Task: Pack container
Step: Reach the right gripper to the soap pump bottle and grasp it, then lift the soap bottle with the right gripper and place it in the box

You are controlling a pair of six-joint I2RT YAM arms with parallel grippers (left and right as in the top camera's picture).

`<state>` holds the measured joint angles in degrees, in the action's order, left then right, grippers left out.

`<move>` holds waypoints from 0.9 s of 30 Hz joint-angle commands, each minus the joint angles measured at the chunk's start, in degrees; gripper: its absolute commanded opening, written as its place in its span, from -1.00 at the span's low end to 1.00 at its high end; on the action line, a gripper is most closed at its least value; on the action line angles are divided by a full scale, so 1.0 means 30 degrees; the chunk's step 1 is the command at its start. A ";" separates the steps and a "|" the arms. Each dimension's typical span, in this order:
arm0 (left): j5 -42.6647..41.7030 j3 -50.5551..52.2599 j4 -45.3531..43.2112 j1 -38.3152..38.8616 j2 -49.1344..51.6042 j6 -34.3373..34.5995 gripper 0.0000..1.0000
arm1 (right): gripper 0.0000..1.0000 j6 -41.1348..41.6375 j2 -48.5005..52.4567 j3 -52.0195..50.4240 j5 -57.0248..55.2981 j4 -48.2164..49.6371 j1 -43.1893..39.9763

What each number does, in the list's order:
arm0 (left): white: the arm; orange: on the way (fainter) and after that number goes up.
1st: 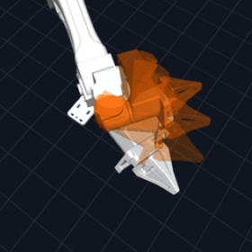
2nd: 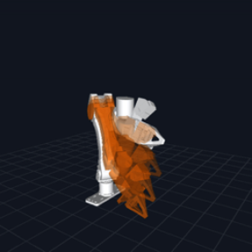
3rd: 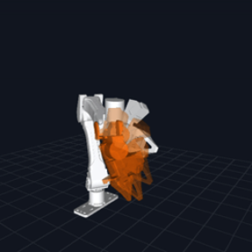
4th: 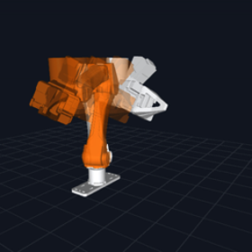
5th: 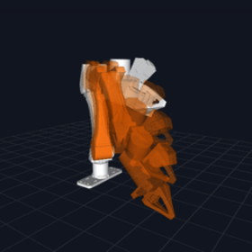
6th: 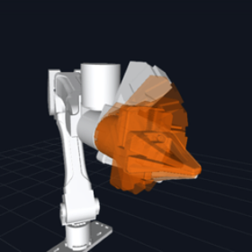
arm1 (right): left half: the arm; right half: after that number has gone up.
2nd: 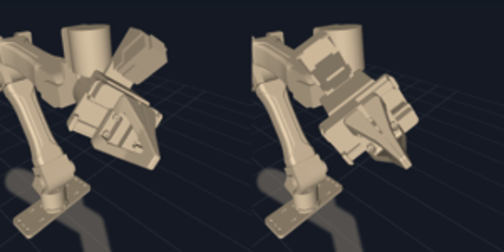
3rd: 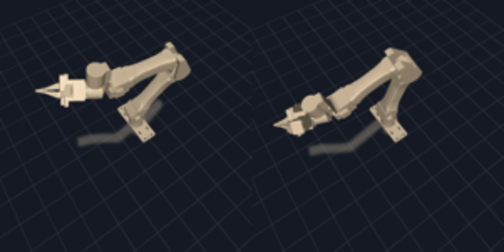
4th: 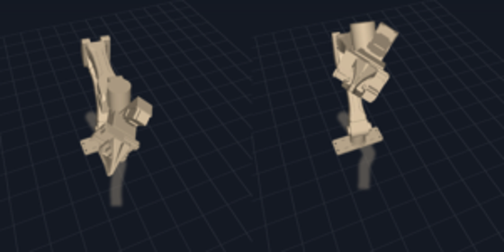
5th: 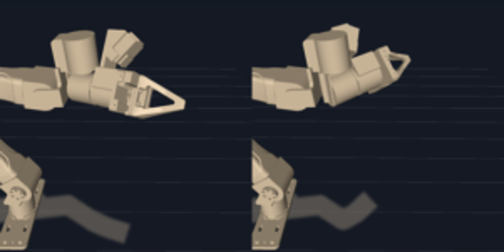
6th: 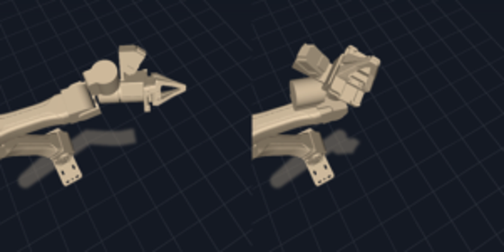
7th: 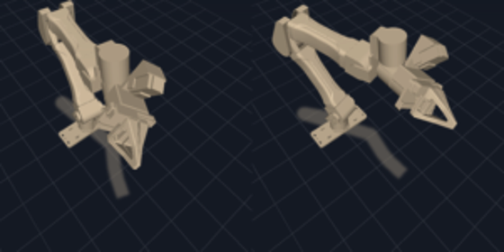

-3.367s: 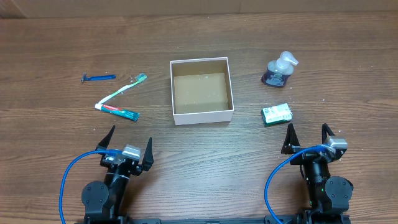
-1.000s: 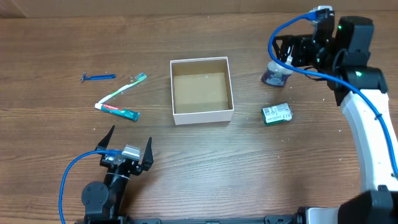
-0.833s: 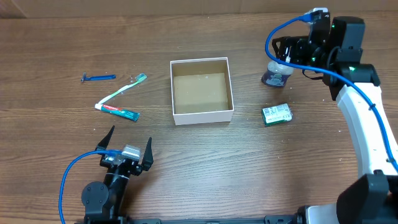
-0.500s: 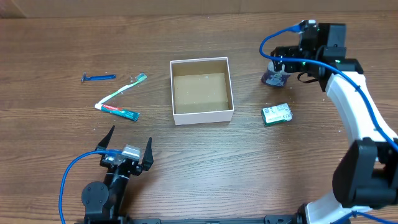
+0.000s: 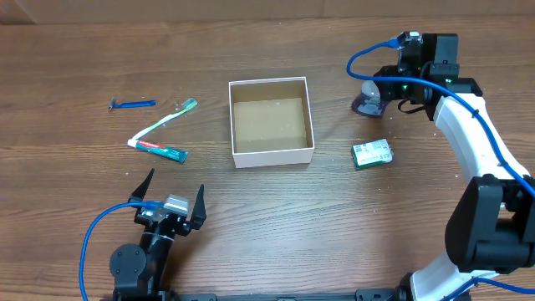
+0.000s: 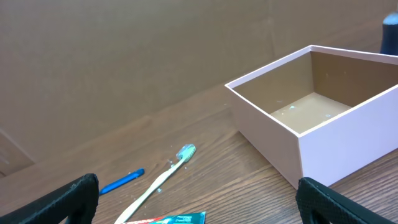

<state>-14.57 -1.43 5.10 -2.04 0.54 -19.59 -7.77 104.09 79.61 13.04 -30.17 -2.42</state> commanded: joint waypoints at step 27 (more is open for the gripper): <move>0.0044 0.0087 -0.0015 -0.0175 -0.0095 0.0175 1.00 | -0.79 0.1668 -0.4116 0.7220 0.3504 -0.3432 0.9071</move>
<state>-14.55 -1.43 5.10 -2.04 0.54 -19.57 -4.12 91.07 99.66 25.91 -42.85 20.97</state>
